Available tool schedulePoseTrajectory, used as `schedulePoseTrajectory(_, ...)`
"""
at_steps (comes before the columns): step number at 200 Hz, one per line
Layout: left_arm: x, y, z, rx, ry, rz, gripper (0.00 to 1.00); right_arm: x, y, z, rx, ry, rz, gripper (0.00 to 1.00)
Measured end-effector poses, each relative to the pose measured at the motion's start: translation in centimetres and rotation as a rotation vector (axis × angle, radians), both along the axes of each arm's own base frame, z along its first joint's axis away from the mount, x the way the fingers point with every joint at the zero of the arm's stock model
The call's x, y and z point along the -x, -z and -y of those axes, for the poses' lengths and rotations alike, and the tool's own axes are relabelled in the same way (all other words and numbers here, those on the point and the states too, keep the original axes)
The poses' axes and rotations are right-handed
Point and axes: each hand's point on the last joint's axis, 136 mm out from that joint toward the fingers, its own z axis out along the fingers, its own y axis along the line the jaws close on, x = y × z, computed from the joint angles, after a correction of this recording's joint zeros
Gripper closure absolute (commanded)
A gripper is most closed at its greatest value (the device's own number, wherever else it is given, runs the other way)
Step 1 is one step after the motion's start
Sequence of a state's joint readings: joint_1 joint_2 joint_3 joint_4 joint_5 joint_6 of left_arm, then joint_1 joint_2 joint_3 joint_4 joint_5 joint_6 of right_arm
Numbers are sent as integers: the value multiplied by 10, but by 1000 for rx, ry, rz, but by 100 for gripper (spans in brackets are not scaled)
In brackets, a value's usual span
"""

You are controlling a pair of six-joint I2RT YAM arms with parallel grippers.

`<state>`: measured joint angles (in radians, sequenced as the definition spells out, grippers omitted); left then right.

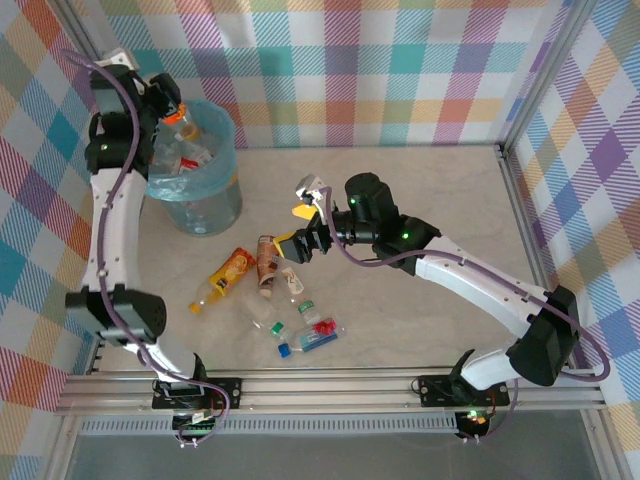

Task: Put the plastic bottles in the bin

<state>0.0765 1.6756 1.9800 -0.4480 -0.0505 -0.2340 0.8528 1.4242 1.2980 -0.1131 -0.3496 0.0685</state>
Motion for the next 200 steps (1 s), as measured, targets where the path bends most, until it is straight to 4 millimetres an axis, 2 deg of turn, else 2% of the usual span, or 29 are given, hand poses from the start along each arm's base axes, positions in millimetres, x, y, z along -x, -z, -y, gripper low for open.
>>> schedulePoseTrajectory(18,-26,42,1,32,23,-87,100,1,1,0,3,-2,0,7)
schedulePoseTrajectory(38,-43,82,5,62,49,-173,100,3,1,0,7,-5,-3,7)
schedulePoseTrajectory(72,-54,125,11,93,85,-263,100,8,0,6,6,-5,-1,7)
schedulePoseTrajectory(93,-57,148,14,107,100,-312,88,11,1,11,9,2,0,6)
schedulePoseTrajectory(106,-57,161,16,115,111,-341,71,13,2,14,10,2,-1,6)
schedulePoseTrajectory(120,-58,169,19,125,125,-359,42,14,3,16,12,5,-1,6)
schedulePoseTrajectory(132,-59,172,21,127,139,-366,31,15,3,17,12,6,0,6)
schedulePoseTrajectory(168,-57,173,19,143,140,-372,24,15,2,19,13,12,5,6)
schedulePoseTrajectory(175,-57,174,18,144,137,-376,20,15,2,19,12,12,5,6)
schedulePoseTrajectory(200,-55,174,13,149,127,-377,19,15,2,19,12,12,5,7)
